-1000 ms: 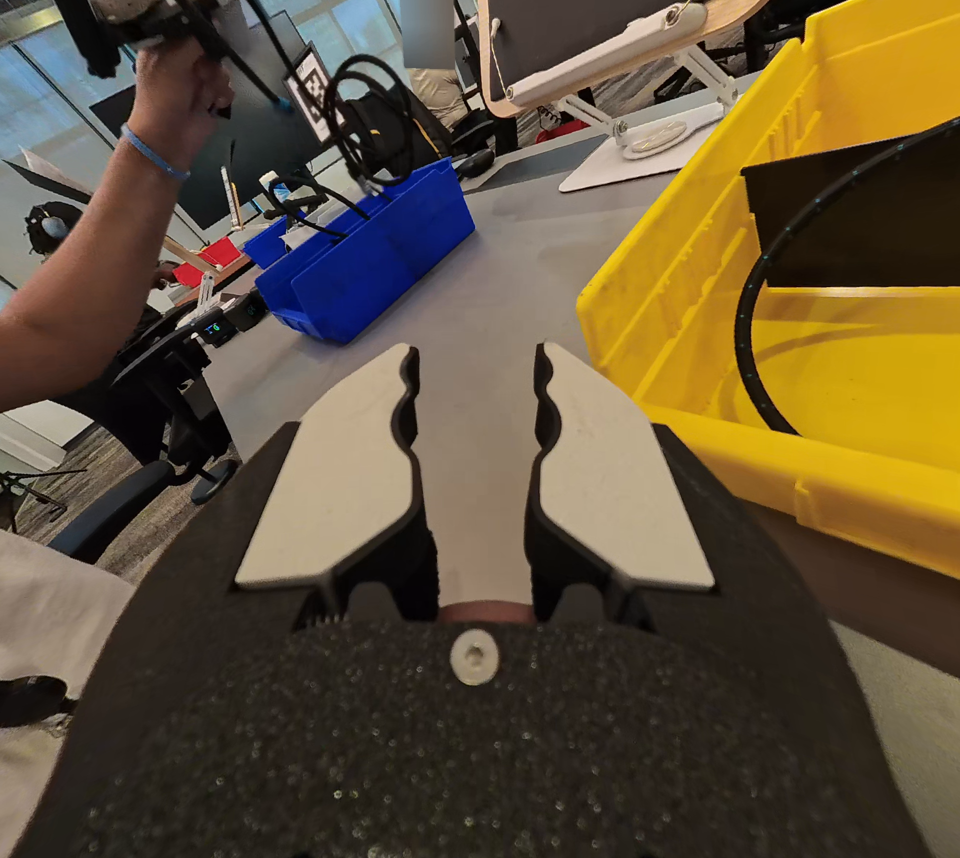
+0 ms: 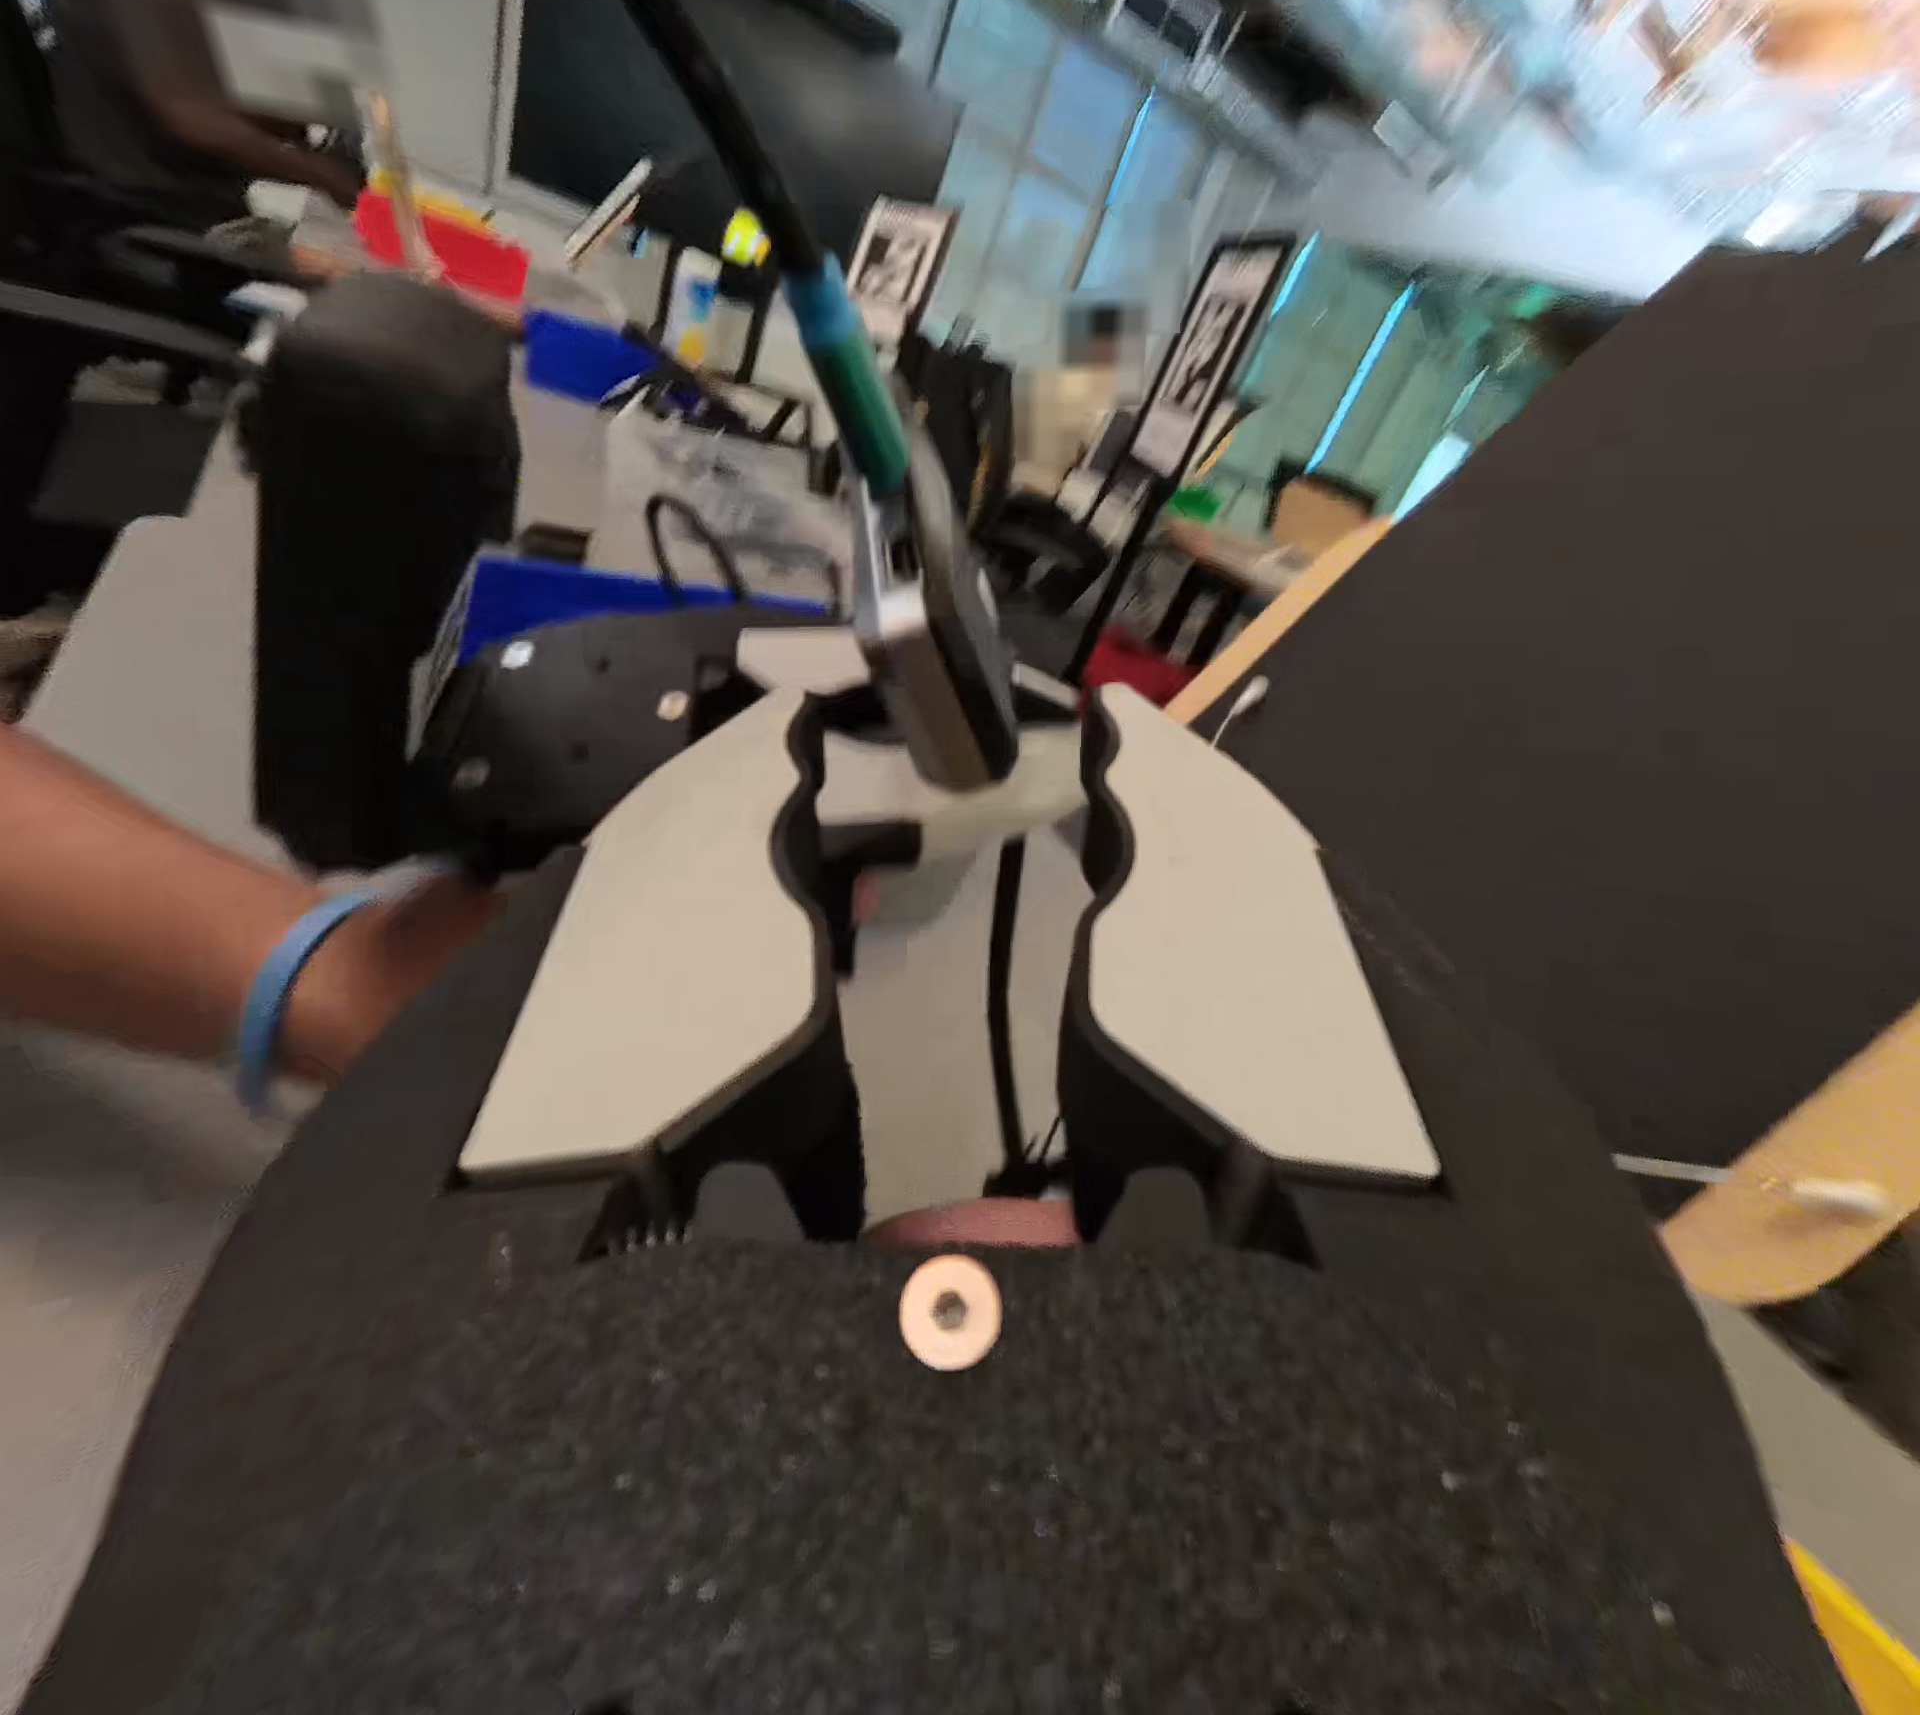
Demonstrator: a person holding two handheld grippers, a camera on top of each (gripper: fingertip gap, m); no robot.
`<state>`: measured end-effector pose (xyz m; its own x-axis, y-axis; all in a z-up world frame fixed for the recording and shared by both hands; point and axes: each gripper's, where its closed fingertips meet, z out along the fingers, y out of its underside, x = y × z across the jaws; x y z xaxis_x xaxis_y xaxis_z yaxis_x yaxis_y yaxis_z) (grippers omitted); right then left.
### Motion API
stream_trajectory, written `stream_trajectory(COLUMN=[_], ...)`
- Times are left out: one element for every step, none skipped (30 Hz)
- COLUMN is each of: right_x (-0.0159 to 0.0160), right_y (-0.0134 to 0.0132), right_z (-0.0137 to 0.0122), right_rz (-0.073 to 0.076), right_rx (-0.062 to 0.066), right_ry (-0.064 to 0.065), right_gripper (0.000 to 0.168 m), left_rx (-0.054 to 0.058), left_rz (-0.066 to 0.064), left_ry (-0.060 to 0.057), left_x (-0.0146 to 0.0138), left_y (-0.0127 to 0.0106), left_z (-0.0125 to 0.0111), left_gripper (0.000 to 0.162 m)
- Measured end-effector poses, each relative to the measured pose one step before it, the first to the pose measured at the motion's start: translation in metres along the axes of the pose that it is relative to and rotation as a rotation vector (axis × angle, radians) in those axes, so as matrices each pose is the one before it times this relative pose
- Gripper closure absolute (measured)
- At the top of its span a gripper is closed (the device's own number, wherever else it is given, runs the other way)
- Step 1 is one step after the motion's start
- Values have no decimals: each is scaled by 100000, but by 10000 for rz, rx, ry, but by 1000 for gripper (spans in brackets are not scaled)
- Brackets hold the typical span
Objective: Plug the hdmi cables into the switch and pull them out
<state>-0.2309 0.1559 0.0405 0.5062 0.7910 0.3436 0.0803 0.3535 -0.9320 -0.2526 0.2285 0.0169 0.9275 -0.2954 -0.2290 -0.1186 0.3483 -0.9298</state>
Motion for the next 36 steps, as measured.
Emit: stream_trajectory(right_x=[104,-190,-684,-707,-693,-323,-106,12,-131,-241,-316,-184,-96,36,47,-18,-66,-177,-229,-65,94,-91,-330,-586,-834,-1033,-1178,-1245,-1168,-1086,-921,-695,-581,-703,-731,-416], right_y=[-953,-815,-488,-8,71,-30,-39,38,163,29,-137,-82,176,366,370,448,576,529,472,478,617,774,748,593,526,502,469,396,305,231,192,185,128,62,62,101], right_z=[211,132,314,520,532,451,408,404,403,331,240,259,342,417,413,436,480,457,463,496,533,537,539,490,421,366,307,227,135,40,-36,-94,-141,-122,-74,-74], right_rz=[-387,-489,-471,-242,-47,30,55,44,-33,-130,-256,-307,-187,-151,-304,-311,-171,-191,-73,-45,-201,-346,-349,-245,-135,-94,-118,-81,-38,-43,-28,-21,-47,-87,-273,-366], right_rx=[572,461,210,-177,-211,-86,-67,-112,-192,-76,52,14,-157,-251,-173,-195,-285,-172,-80,-35,-120,-211,-185,-98,-82,-97,-102,-86,-62,-28,-12,-26,6,20,-14,-67], right_ry=[545,284,-166,-326,-473,-321,-271,-249,-359,-358,-274,-119,-110,-21,73,81,-45,-145,-168,-8,161,101,80,59,15,-8,-19,-46,-36,-23,5,68,60,-100,-161,2], right_gripper=[127,131,138,141,140,139,137,137,135,135,140,141,141,143,145,146,146,146,146,146,147,146,146,146,146,146,146,146,146,146,146,146,147,146,146,147], left_rx=[50,-16,-43,-26,21,59,29,56,9,-10,22,2,-146,-230,-225,-352,-459,-540,-597,-607,-496,-323,-230,-86,-51,-59,-55,-42,-52,-62,-90,-104,-89,-33,-7,31], left_rz=[-60,-145,-113,-34,12,20,38,-15,36,57,-21,-200,-230,-215,-224,-191,-44,-50,-89,-218,-395,-498,-435,-232,-56,-13,-40,-56,-5,106,172,104,-11,-49,21,189], left_ry=[5,33,51,54,24,33,17,46,57,40,-32,-81,-34,-12,31,96,131,123,85,70,-187,6,134,71,-123,-165,-36,124,243,209,83,25,0,7,-101,-163], left_x=[-78,-50,-8,47,30,82,95,167,201,178,20,-194,-204,-219,-179,-165,-194,-307,-428,-500,-840,-574,-287,-171,-242,-195,37,312,519,507,327,186,105,106,-33,-67], left_y=[-12,40,62,62,-19,-53,-30,-72,-36,9,-15,74,332,457,446,648,775,868,992,1096,1194,1115,891,518,344,301,313,280,229,165,166,214,219,141,51,11], left_z=[-207,-198,-155,-137,-166,-196,-196,-198,-132,-68,-40,-26,33,77,108,125,26,-178,-435,-826,-1205,-1408,-1482,-1387,-1237,-1023,-773,-535,-323,-136,5,97,130,130,82,41], left_gripper=[140,140,140,140,140,140,140,140,140,140,141,141,140,140,140,140,140,139,139,138,139,139,137,134,133,131,127,122,120,119,119,120,120,122,126,133])
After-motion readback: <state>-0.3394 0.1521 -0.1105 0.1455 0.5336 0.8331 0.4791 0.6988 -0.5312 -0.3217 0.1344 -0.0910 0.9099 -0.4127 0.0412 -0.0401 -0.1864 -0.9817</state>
